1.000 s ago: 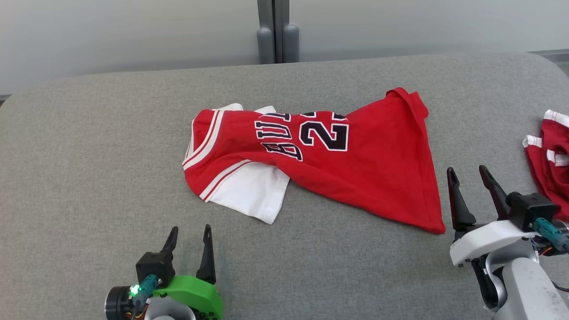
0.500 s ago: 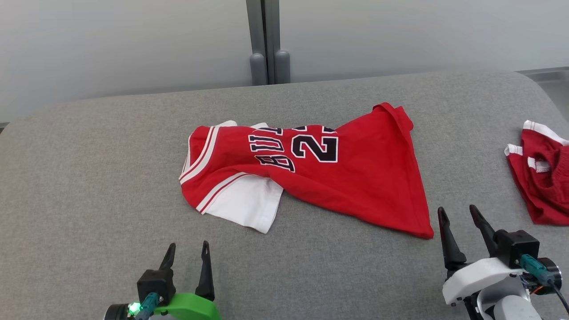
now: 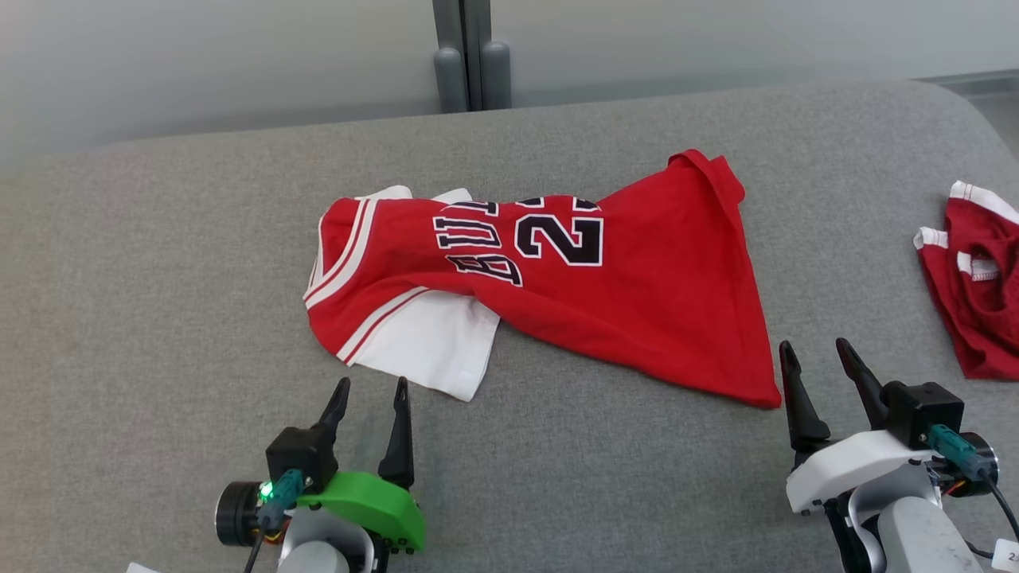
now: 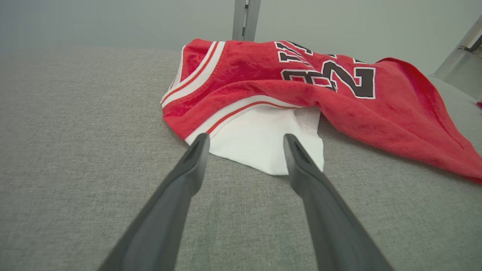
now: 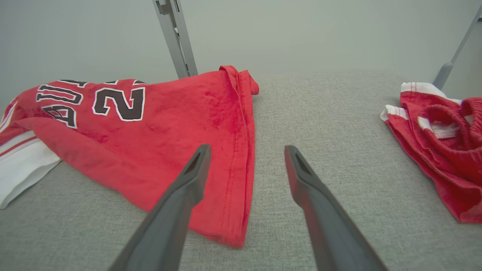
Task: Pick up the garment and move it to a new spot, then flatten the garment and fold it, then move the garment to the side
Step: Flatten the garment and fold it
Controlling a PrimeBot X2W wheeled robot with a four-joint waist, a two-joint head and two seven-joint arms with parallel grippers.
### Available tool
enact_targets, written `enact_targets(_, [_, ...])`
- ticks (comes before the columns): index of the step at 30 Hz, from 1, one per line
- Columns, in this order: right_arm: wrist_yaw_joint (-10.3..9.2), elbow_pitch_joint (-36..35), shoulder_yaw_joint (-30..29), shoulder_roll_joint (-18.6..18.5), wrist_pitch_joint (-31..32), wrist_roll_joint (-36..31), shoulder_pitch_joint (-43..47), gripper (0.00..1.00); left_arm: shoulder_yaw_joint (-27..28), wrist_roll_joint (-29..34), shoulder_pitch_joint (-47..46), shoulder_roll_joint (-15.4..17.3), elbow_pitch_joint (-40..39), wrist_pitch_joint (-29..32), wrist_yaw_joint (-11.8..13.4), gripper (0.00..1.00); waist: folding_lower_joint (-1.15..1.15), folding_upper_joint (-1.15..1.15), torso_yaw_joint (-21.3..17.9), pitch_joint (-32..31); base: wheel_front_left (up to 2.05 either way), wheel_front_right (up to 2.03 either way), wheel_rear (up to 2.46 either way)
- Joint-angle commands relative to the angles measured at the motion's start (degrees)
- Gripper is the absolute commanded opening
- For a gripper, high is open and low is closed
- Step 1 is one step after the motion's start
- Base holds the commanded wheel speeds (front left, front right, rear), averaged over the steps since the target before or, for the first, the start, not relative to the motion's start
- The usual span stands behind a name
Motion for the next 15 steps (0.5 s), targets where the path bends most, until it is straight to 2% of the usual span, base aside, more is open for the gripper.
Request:
enact_targets(1, [-0.09, 0.2, 0.1, -0.2, -0.2, -0.2, -0.8, 1.0, -0.6, -0.8, -1.4, 0.2, 0.5, 0.0, -0.2, 1.0, 0.0, 0.0, -0.8, 2.8, 0.0, 0.0, 0.0])
enact_targets(15, [-0.09, 4.2, 1.4, -0.2, -0.2, 0.6, -4.5, 1.0, -6.3, 1.3, -7.1, 0.2, 3.1, 0.0, -2.3, 1.0, 0.0, 0.0, -3.6, 8.2, 0.0, 0.0, 0.0])
